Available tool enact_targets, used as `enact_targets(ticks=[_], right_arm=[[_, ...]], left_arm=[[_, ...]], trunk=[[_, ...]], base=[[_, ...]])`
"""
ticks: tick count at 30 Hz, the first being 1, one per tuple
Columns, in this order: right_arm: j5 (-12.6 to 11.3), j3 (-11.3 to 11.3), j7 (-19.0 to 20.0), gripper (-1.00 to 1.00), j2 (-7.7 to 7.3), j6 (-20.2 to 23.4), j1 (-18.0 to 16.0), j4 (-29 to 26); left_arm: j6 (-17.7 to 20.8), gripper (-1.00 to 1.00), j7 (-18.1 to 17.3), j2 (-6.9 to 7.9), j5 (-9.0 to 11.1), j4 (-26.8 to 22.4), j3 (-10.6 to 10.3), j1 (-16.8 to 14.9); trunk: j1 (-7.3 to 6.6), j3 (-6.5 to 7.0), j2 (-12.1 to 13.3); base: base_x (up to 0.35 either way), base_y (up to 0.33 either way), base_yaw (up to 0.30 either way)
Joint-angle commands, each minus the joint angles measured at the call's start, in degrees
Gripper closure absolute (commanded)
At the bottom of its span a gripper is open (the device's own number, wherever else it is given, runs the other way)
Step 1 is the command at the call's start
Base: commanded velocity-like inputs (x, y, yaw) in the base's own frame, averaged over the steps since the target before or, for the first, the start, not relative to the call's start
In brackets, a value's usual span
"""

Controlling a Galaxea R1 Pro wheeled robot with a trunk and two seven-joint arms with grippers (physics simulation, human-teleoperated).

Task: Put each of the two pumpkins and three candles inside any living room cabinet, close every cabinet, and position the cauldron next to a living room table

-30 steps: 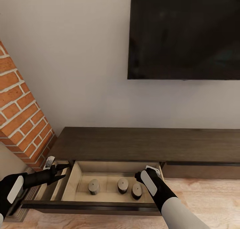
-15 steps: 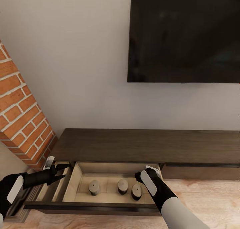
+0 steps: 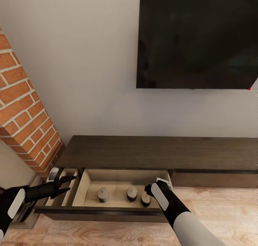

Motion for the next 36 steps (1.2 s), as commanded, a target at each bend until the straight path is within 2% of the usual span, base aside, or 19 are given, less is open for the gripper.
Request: enact_targets(ticks=[1,14,27,36], right_arm=[[0.0,0.0,0.0,-1.0,-0.02,0.0,0.0,0.0],[0.0,0.35,0.01,-1.0,0.03,0.01,0.0,0.0],[0.0,0.44,0.0,-1.0,0.02,0.0,0.0,0.0],[0.07,0.44,0.0,-1.0,0.02,-0.05,0.0,0.0]], left_arm=[[-0.01,-1.0,0.0,-0.01,-0.03,0.0,-0.03,0.01],[-0.01,-1.0,0.0,-0.02,-0.05,0.0,-0.07,-0.03],[-0.09,-1.0,0.0,-0.02,-0.05,0.0,-0.17,-0.01],[-0.1,-1.0,0.03,-0.1,-0.15,0.0,-0.15,-0.02]], trunk=[[-0.23,0.18,0.42],[-3.08,2.52,5.63],[-3.08,2.52,5.63],[-1.11,0.9,2.02]], base=[[-0.249,0.0,0.0],[-0.304,0.0,0.0],[-0.314,0.0,0.0],[-0.295,0.0,0.0]])
